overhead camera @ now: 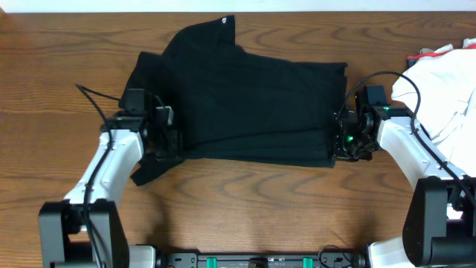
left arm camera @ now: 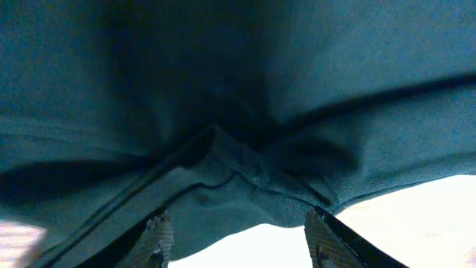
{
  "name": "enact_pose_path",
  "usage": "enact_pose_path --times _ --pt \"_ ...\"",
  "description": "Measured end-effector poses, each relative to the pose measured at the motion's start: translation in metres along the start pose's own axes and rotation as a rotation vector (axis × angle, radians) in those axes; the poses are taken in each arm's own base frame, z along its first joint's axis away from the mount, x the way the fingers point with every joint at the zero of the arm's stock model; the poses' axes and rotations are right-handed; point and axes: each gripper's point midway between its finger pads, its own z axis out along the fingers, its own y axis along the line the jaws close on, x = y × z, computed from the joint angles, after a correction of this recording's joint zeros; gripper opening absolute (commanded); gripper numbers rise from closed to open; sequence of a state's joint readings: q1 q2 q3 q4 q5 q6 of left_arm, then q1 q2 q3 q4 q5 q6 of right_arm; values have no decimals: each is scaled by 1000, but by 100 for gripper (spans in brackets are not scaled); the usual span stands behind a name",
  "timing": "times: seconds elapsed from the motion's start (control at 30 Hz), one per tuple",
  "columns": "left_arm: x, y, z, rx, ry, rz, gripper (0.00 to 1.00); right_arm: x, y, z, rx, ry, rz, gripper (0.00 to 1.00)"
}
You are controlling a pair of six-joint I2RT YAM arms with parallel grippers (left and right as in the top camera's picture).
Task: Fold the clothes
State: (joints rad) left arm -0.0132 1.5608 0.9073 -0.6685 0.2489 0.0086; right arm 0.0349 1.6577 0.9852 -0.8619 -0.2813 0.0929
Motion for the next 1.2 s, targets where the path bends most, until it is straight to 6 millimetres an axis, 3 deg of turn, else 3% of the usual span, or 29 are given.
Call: enact_pose_path --times 0.13,0.27,0.33,0.43,0.57,0.63,0.83,1.0,1.03,1.1,1.2 --pt "-1 0 9 4 5 6 47 0 0 0 0 -1 0 6" --pt "-4 0 12 8 -3 21 15 -1 0 0 -1 -3 -1 5" --pt "-5 1 12 4 -6 23 6 -1 0 0 -1 -4 -1 4" --pt "-4 3 12 -6 0 28 6 -1 0 0 -1 -3 -1 5" --pt "18 4 5 -19 97 2 6 2 0 0 0 8 2 4" --pt "26 2 -7 -24 132 -9 6 5 0 0 1 18 5 5" --pt "22 -6 -59 -31 55 1 6 22 -4 -1 18 88 23 7" --pt "37 -1 -72 -71 79 -5 6 34 -12 -3 66 134 38 7" --pt "41 0 -73 -78 95 -8 6 35 -12 -3 70 139 39 12" --pt "42 1 -73 -83 99 -12 7 37 -14 -3 78 145 47 33" --pt "36 2 -72 -89 75 -9 24 36 -15 -3 89 142 48 47"
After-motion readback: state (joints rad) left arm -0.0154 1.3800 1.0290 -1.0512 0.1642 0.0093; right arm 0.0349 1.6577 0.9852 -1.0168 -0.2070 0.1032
